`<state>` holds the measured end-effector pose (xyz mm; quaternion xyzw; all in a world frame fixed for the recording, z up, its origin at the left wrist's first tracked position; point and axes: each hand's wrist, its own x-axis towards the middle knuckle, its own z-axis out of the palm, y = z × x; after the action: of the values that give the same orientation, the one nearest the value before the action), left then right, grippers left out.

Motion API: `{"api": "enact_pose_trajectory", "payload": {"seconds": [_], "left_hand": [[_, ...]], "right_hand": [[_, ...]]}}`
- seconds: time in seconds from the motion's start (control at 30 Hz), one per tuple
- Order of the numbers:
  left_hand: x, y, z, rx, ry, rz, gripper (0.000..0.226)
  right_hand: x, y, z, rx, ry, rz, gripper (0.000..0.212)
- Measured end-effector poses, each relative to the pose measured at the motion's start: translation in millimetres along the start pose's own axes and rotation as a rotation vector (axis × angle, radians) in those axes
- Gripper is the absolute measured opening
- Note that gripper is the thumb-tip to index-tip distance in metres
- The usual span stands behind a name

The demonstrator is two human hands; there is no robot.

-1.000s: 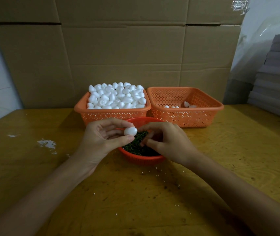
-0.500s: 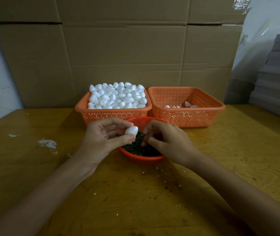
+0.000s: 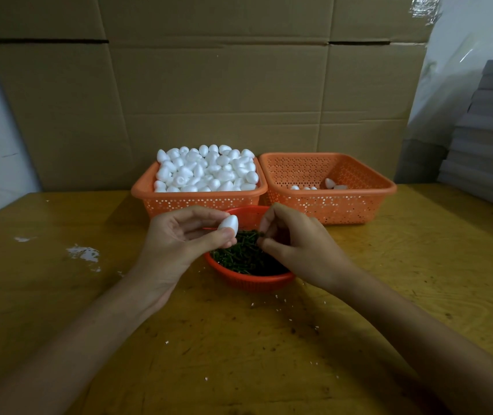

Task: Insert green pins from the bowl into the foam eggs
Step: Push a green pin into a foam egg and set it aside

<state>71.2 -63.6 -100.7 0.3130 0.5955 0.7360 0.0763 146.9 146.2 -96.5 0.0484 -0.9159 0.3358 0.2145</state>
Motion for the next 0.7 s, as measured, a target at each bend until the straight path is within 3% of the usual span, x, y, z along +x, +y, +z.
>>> {"api": "enact_pose_trajectory", "payload": {"seconds": [0.33, 0.7], "left_hand": [[-0.2, 0.6, 2.8, -0.129, 0.069, -0.041, 0.034], [1.9, -0.3, -0.7, -0.240, 0.051, -0.065, 0.027]], "right_hand": [[-0.2, 2.3, -0.5, 0.097, 0.015, -0.070, 0.012], [0.3, 0.4, 0.3, 0.073, 0.059, -0.030, 0.031]]}}
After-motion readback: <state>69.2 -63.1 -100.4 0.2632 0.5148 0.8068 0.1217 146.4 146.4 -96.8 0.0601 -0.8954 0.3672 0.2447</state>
